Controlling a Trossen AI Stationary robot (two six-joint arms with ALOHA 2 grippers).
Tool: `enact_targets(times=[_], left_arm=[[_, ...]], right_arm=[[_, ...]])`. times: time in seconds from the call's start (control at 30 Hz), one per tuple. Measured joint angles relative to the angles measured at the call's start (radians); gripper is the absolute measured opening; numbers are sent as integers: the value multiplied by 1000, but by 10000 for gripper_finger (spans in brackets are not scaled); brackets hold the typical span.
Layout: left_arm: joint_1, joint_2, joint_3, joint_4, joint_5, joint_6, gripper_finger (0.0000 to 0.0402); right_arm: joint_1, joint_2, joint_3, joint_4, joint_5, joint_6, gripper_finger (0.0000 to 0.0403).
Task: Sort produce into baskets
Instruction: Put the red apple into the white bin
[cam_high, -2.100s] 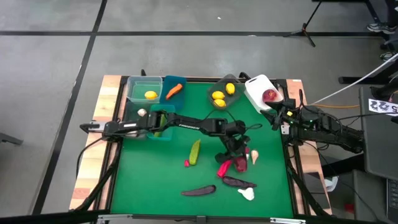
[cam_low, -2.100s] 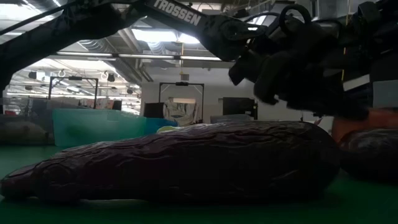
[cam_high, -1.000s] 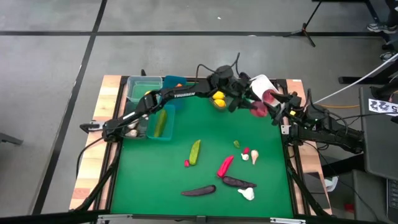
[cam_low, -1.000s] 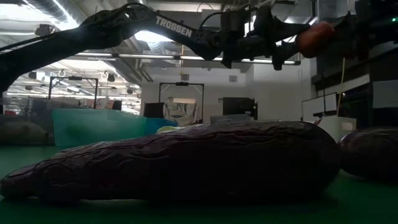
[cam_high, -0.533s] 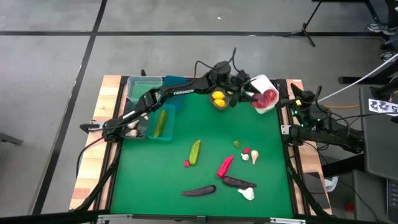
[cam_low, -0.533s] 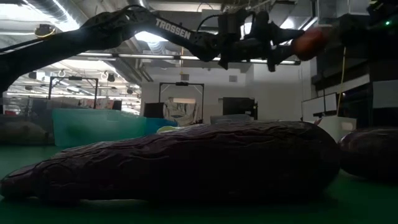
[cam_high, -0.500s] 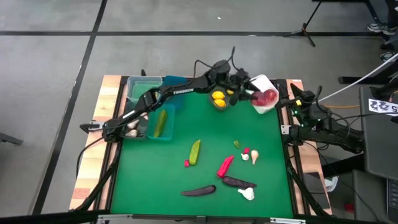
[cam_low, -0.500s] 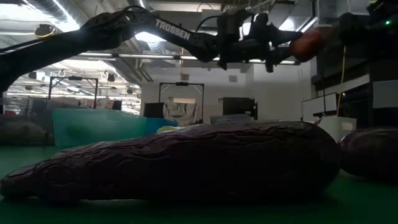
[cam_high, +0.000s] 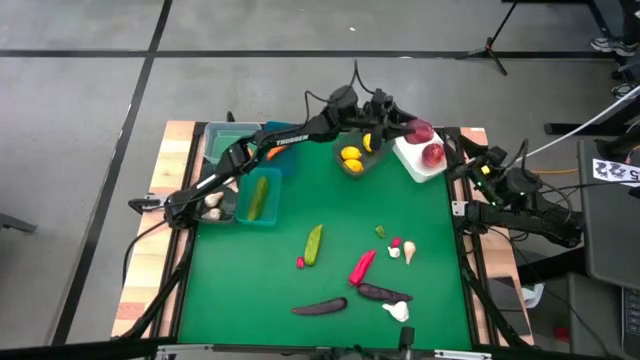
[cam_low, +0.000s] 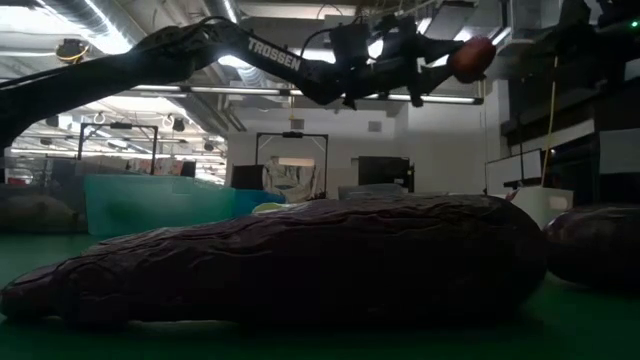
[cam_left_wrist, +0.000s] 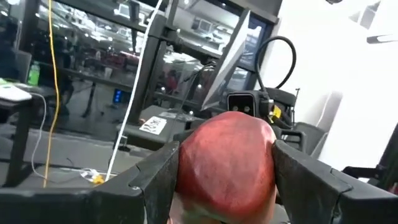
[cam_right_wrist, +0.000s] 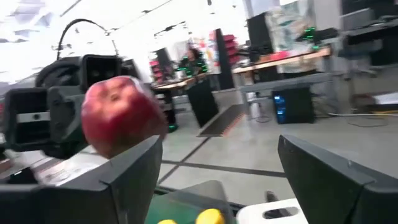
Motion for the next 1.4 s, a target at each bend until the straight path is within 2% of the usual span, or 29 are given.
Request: enact_targets(times=[0.23,0.53,0.7,0.87,1.1,1.4], left_arm=[[-16,0,0,57,-28,29,233],[6,0,-1,110,-64,-49,233],[-8,2,-54,195,-75,-57,233],[-7,2,-119,304,-127,-103,233],[-9,2,-181,433,-167,-162,233],[-10,2,-188,466,-177,-188,233]], right_arm=[[0,0,-1,1,-71,0,319],[0,0,-1,21,-164,-1,319],[0,0,-1,72,-221,-2,319],[0,0,-1,112,-262,-5,319],[0,0,-1,94,-276,-6,319],[0,0,-1,45,-275,-11,319]])
